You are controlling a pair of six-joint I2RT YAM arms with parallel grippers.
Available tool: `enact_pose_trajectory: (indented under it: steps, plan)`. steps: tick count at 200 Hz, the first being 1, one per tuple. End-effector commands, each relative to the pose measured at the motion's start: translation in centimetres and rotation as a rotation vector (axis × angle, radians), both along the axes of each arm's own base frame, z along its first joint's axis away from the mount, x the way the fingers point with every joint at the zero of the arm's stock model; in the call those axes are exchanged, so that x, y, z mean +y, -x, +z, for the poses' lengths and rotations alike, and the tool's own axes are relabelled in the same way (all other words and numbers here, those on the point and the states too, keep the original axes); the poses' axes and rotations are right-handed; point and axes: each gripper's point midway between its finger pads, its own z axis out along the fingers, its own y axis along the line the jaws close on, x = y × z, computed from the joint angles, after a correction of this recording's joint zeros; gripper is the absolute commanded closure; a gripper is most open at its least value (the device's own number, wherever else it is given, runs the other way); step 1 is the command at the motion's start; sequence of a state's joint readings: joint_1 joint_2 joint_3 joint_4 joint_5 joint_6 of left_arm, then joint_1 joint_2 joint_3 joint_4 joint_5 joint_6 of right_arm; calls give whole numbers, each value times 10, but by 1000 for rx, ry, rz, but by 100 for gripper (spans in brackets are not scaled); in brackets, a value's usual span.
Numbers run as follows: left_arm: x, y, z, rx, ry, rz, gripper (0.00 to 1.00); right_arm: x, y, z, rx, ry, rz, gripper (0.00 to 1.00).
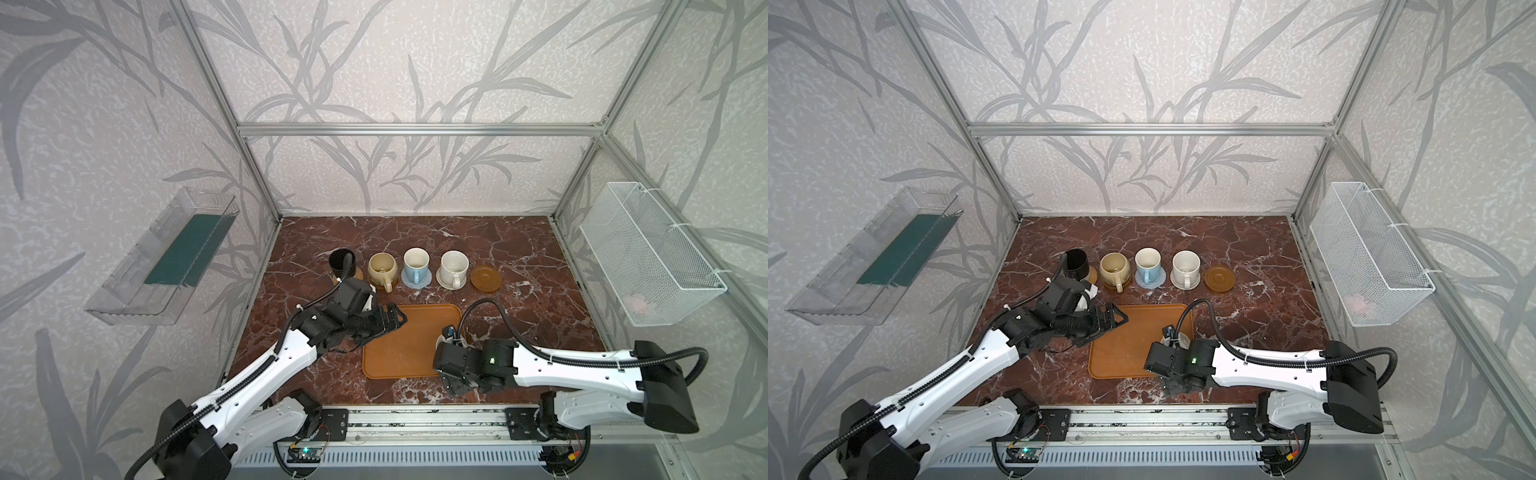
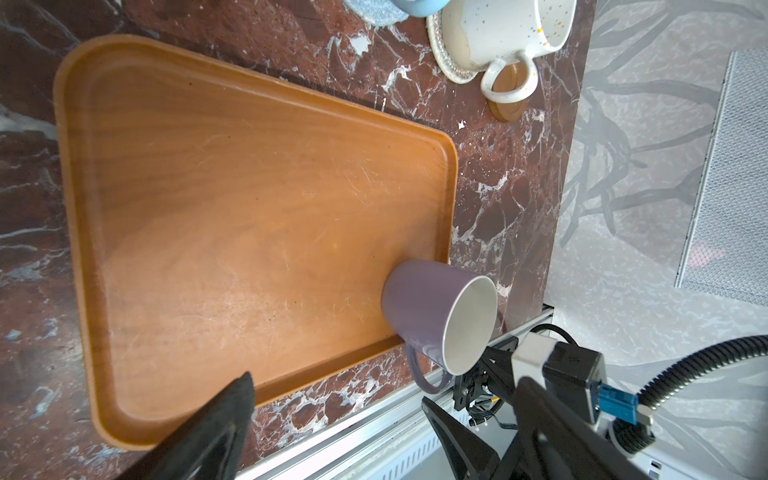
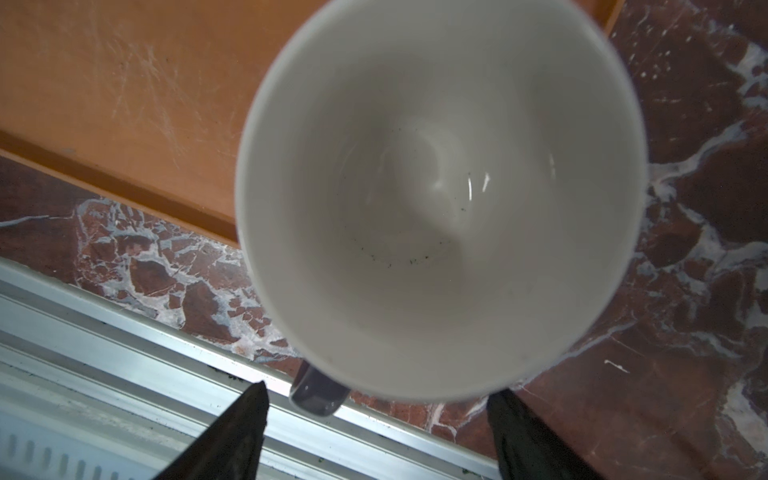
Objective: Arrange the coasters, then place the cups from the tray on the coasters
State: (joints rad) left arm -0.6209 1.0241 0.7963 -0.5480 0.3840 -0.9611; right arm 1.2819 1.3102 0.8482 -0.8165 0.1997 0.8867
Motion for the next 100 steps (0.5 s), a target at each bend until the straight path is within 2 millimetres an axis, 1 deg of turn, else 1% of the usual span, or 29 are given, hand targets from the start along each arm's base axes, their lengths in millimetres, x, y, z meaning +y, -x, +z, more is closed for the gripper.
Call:
enact_pose_trajectory:
  steps: [1, 14, 30, 42, 52, 56, 79, 100]
  plan:
    - [-4, -3, 2, -16, 26, 6, 1, -3, 1, -4, 0, 22, -3, 20]
    - [-8, -3, 0, -8, 37, -8, 1, -5, 0, -5, -3, 34, -14, 22]
    - [-13, -6, 4, -16, 58, -15, 1, -2, 0, -6, -1, 33, -5, 26]
    - [-11, -7, 4, -19, 36, -12, 1, -2, 0, -6, -1, 37, -5, 31]
    - [-8, -7, 3, -21, 10, -15, 1, -3, -1, -7, -7, 40, -9, 38]
    - [-8, -7, 3, -22, 4, -16, 1, -3, -1, -7, -9, 40, -11, 40]
    - [-9, -9, 5, -26, 14, -15, 1, -1, -2, -5, -13, 28, -4, 43]
    - [-9, -7, 1, -15, 6, -19, 1, -1, -2, -6, -8, 36, 1, 46]
